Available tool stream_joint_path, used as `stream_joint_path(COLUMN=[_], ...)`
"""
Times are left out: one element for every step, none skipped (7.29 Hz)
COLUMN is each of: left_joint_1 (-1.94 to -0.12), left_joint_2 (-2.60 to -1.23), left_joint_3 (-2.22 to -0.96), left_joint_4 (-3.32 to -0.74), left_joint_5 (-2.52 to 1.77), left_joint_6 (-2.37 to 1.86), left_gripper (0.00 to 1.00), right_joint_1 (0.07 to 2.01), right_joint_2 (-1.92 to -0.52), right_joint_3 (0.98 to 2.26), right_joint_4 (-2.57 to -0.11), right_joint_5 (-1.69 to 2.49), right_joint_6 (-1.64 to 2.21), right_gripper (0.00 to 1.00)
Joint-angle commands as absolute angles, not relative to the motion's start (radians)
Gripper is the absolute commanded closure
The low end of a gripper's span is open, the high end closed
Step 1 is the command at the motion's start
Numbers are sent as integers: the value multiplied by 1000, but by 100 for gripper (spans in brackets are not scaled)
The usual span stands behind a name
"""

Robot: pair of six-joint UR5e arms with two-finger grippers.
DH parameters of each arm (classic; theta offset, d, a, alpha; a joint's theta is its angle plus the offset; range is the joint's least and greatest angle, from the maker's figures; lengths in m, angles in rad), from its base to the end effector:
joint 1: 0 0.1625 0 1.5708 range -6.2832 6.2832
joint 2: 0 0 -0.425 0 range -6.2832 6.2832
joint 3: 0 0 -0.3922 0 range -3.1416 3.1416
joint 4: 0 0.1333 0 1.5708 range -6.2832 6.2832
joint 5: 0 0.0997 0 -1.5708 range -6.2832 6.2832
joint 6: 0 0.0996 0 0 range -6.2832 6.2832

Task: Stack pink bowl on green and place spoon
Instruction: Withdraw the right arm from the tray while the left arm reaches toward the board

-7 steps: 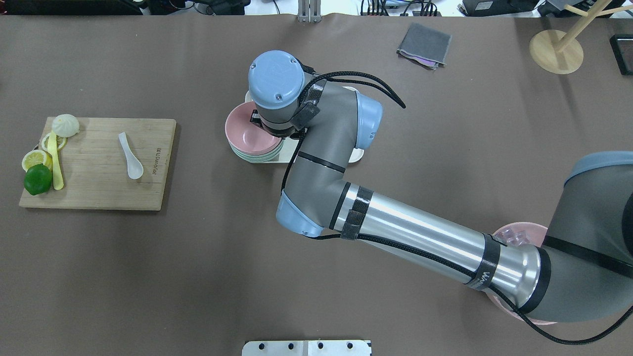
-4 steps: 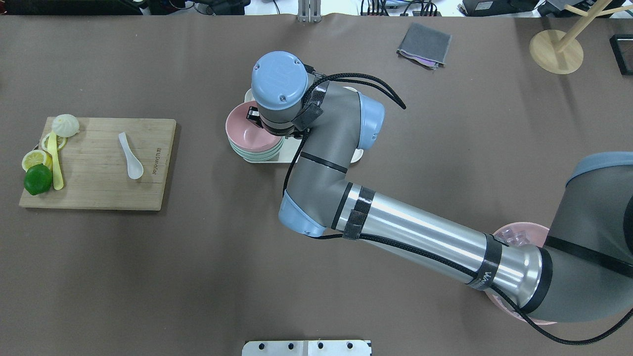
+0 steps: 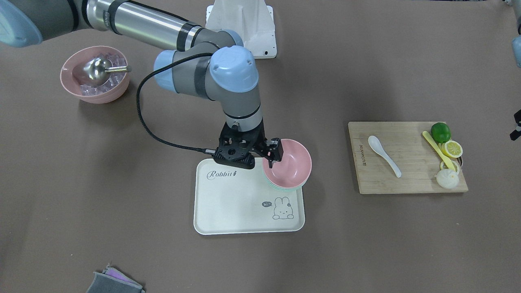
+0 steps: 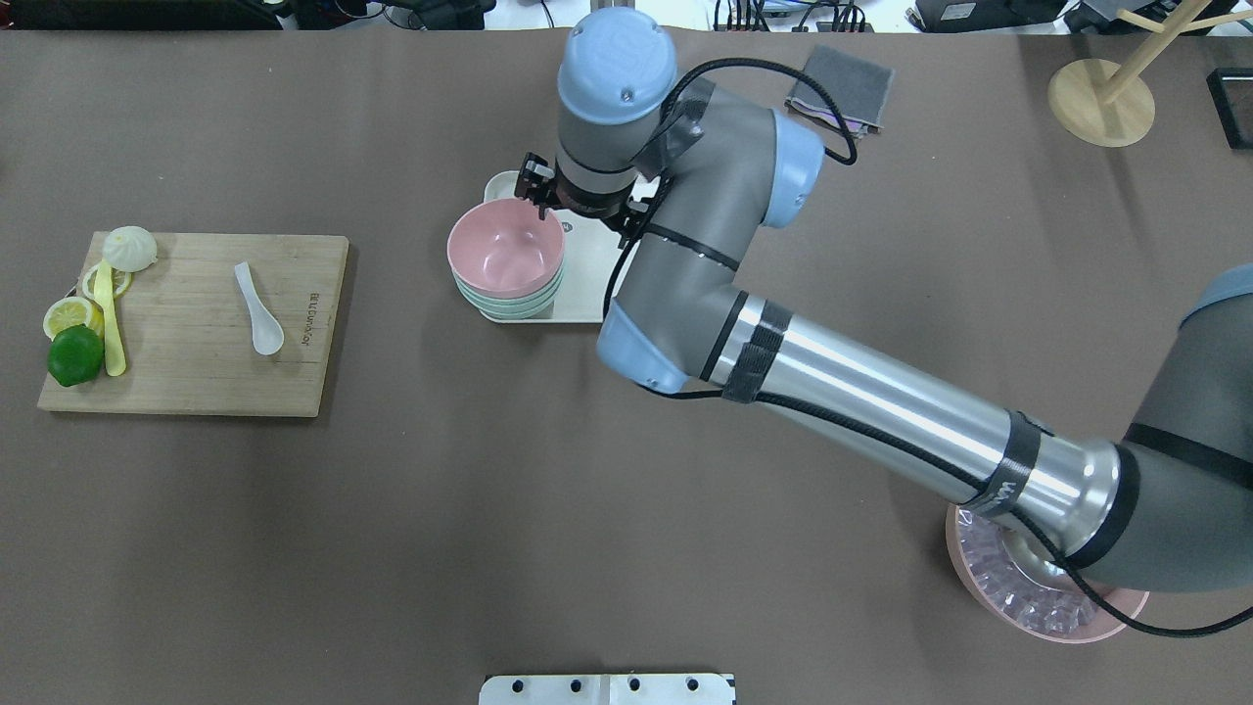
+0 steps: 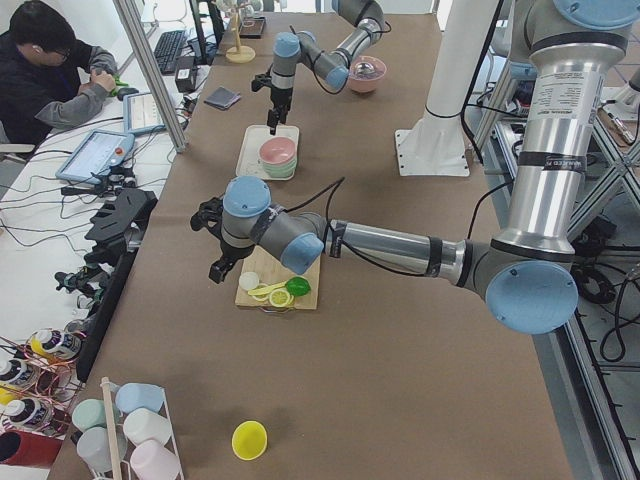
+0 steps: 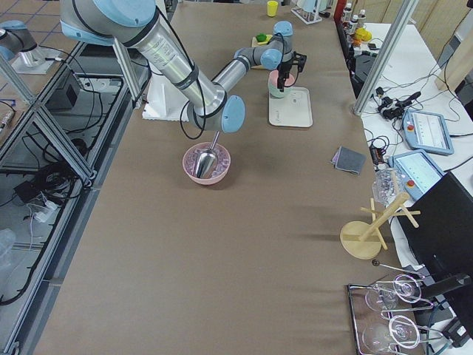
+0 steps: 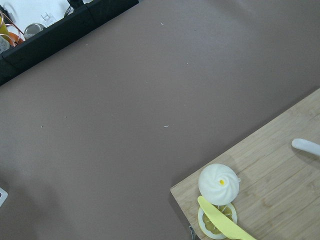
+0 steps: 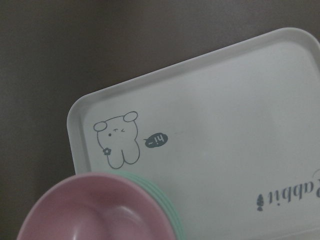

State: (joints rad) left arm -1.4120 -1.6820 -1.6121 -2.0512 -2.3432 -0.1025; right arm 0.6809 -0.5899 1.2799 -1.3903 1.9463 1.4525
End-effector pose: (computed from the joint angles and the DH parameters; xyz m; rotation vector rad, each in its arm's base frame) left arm 0.0251 -0.5605 0.5238 0.4991 0.8189 0.2962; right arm -0.5535 -0.5730 0.1327 0.0109 -0.9332 0.3581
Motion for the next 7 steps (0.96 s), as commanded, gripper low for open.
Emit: stream_joint_path(left_joint_1=[-1324, -1255, -1138, -1024, -941, -913, -911], left_joint_2=[-1681, -1683, -1690, -1719, -1733, -1733, -1724], left_joint_3=[-1635, -1637, -1650, -1655, -1648, -1647, -1647], left_joint_4=[-2157, -2243, -2250, -2246, -2241, -2221, -2221], left_joint_5=[-2333, -2298, -2214, -2081, -2007, -1972, -1950], left_joint_6=[-420, -624, -794, -966, -1044, -1077, -1124], left_gripper=[1, 1, 1, 1, 1, 2, 5], right_joint_1=[783, 843, 900, 966, 1032, 1104, 1173], right_joint_2=[-771, -858, -902, -934, -1012, -1084, -1148], right_joint_3=[1427, 1468, 1476, 1486, 1515, 1537, 1540], right_joint_4=[-1394, -1408, -1499, -1535, -1517, -1510, -1505], right_joint_5=[2013, 2019, 2032, 2057, 2113, 2170, 2218], right_joint_6=[1309, 1210, 1039, 884, 794, 675, 544], right_gripper=[0, 0, 0, 0, 0, 0, 0])
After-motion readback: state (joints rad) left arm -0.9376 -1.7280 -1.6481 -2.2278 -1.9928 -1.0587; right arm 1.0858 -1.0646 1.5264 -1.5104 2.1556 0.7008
